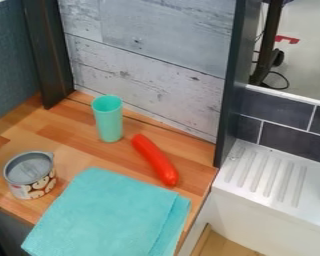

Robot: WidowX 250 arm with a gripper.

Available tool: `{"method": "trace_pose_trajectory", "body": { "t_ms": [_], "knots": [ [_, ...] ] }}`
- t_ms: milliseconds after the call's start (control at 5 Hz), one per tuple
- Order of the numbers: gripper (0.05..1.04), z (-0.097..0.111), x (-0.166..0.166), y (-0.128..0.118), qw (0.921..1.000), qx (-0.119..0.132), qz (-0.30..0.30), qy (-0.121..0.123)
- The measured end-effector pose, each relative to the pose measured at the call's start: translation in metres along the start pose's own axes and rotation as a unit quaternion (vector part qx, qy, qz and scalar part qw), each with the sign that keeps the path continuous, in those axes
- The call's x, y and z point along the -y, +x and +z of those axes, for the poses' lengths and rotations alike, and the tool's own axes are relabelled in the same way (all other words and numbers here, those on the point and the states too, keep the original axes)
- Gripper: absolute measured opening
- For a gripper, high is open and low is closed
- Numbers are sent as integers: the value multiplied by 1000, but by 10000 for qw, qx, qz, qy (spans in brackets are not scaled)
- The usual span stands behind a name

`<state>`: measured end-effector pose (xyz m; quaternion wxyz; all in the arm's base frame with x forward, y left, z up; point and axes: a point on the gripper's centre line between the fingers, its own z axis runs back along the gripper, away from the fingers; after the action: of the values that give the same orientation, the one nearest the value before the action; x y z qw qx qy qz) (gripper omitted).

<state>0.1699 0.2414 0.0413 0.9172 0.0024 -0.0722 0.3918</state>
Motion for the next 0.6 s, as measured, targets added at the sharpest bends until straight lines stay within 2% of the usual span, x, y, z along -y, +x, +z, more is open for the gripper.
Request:
{"method": "trace_pose_trajectory", "body": {
  "t_ms": [400, 600],
  "knots": [
    [468, -22, 15, 8, 9995, 19, -197, -230],
    [468, -25, 19, 12, 9990, 152, -247, -349]
  ]
}}
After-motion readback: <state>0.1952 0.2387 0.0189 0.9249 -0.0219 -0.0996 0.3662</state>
